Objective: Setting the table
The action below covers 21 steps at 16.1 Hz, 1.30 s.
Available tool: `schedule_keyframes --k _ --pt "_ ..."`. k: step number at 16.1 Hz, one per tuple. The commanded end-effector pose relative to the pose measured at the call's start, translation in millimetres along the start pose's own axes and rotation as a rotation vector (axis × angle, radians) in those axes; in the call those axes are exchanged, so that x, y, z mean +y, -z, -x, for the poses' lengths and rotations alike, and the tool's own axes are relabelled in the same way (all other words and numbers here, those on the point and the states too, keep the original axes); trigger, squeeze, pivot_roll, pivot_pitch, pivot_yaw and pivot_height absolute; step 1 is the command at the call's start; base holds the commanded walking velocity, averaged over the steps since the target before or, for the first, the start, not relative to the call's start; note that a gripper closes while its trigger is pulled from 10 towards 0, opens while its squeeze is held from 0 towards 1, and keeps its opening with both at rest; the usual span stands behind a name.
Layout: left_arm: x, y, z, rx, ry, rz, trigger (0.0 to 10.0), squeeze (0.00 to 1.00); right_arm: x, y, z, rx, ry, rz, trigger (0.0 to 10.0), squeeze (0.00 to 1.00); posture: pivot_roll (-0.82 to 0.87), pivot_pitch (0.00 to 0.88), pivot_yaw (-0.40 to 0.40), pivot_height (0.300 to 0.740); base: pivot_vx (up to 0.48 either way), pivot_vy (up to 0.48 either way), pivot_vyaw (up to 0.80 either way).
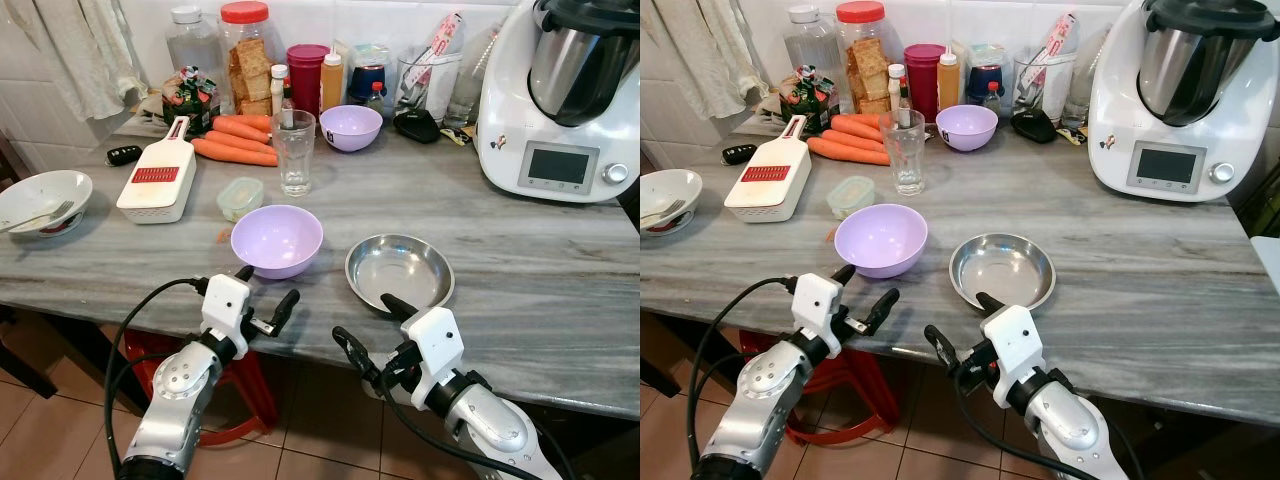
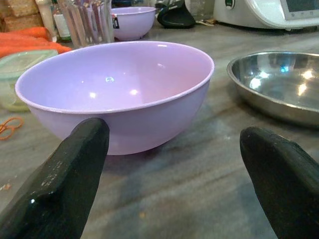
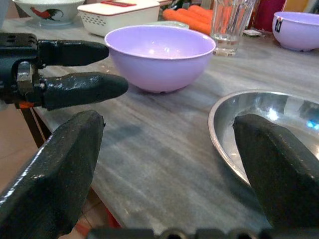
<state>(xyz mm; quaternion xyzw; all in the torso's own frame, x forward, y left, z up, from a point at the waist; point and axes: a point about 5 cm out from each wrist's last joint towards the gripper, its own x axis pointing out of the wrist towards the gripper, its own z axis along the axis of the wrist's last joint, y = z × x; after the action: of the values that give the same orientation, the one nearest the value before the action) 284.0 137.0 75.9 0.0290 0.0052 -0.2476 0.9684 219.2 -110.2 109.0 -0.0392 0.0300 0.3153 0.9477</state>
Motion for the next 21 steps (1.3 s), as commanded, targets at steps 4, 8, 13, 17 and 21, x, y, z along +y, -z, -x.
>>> schedule_keyframes --k 4,8,13,17,21 --pt "-4.4 1 -5.8 0.013 0.019 -0.001 10.0 0.0 1.2 -6 -1.9 -0.018 -0.001 0.006 10.0 1.0 -0.05 0.0 0.057 0.74 0.0 0.0 0.0" --pt "4.7 0 -0.3 0.008 -0.015 -0.02 10.0 0.0 -4.3 -7 -3.9 -0.022 0.045 0.026 10.0 1.0 -0.05 0.0 0.057 0.74 0.0 0.0 0.0" --pt "21.3 -3 31.9 0.005 -0.079 -0.05 10.0 0.0 -28.4 -13 -10.3 -0.045 0.216 0.092 10.0 1.0 -0.01 0.0 0.05 0.74 0.0 0.0 0.0" --pt "22.5 -1 44.3 0.027 -0.041 -0.07 10.0 0.0 -39.3 -11 -23.3 0.004 0.208 0.104 10.0 0.8 -0.01 0.0 0.039 0.74 0.0 0.0 0.0" --pt "24.3 -2 55.9 0.041 0.004 -0.073 10.0 0.0 -69.0 -20 -40.4 0.032 0.252 0.194 10.0 0.0 0.0 0.0 0.034 0.74 0.0 0.0 0.0"
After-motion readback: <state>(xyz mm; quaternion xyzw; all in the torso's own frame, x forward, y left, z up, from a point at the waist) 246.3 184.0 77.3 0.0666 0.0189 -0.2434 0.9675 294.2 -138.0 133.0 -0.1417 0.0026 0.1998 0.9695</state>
